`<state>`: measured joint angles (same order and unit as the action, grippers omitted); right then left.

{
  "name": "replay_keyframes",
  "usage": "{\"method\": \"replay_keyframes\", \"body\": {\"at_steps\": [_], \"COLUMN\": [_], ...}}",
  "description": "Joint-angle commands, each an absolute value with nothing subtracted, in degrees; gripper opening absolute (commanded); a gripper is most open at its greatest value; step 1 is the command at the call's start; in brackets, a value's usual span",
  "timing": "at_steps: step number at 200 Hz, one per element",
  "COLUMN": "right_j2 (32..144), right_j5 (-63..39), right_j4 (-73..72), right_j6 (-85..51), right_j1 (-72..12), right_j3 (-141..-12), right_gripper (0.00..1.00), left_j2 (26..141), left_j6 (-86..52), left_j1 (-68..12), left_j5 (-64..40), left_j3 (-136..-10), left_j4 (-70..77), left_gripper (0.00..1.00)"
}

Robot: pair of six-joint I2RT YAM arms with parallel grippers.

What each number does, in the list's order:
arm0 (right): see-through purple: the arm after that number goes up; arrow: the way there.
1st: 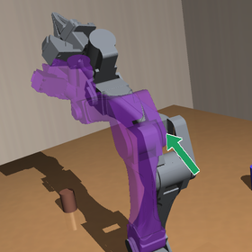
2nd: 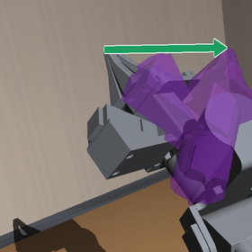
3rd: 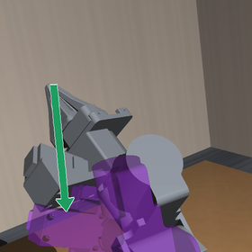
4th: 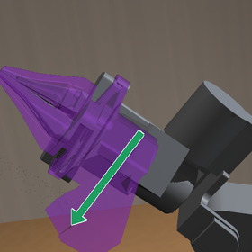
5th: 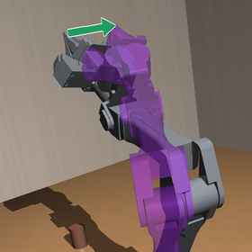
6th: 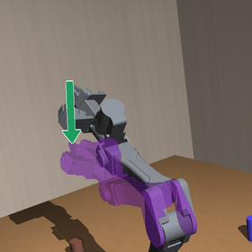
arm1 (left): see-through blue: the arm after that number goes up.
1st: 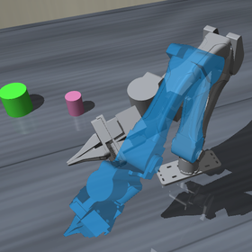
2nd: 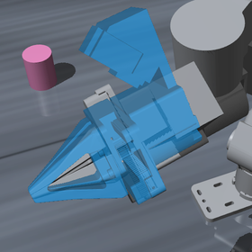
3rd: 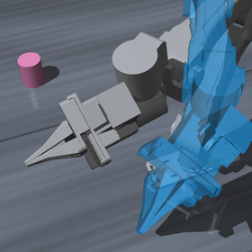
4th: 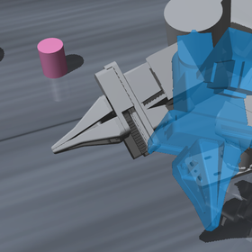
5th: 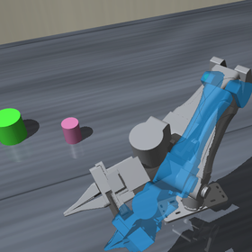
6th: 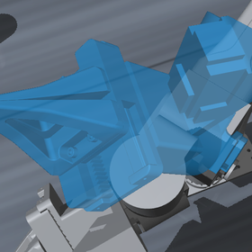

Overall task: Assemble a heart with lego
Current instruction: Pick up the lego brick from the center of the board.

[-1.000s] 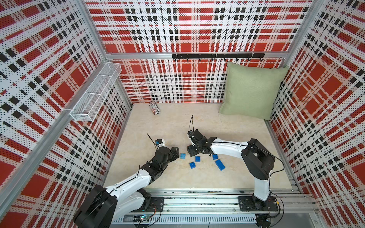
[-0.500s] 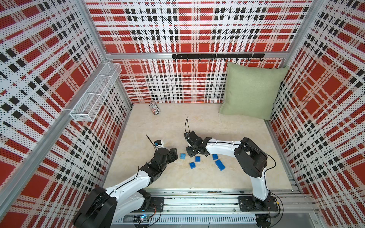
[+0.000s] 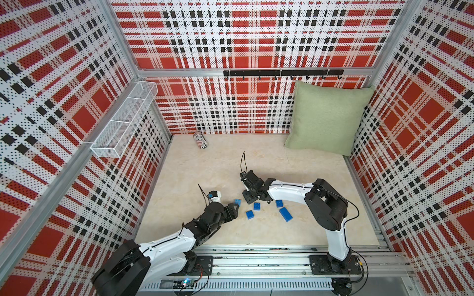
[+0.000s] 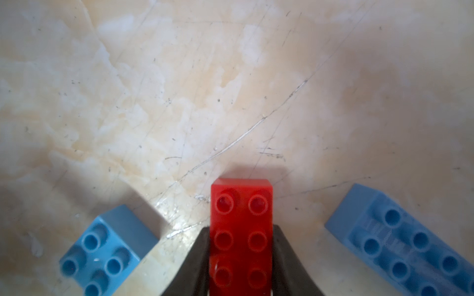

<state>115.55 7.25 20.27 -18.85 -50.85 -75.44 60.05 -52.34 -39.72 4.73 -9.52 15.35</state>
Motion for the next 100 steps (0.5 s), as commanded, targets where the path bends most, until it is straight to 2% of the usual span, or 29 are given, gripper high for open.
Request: {"method": "replay_keyframes", "body": {"at_steps": [1,44,100], "right_j2": [112.8,110.76,108.37], "right_j5": [8.62,8.31,8.67], "right_j4": [20.79,20.39,20.06], "right_j6": [-18.62,-19.25,-18.98], "right_j1": [-51.06,-49.95,-48.62], "right_j3": [-74.87,-73.41,-71.51], "right_gripper": [0.35,0.35,0.35], "left_j2": [63.14,72.55,78.74], "left_j6": [-54.37,-55.59,-52.87], "left_j1": [-40.48,-41.22,-40.35], "left_j5": [1.49,-0.65,0.11], "left_j3": [-9.68,-10.97,-14.77], "left_j4": [23.51,33.16,36.17], "left_gripper": [0.76,0.76,0.74]}}
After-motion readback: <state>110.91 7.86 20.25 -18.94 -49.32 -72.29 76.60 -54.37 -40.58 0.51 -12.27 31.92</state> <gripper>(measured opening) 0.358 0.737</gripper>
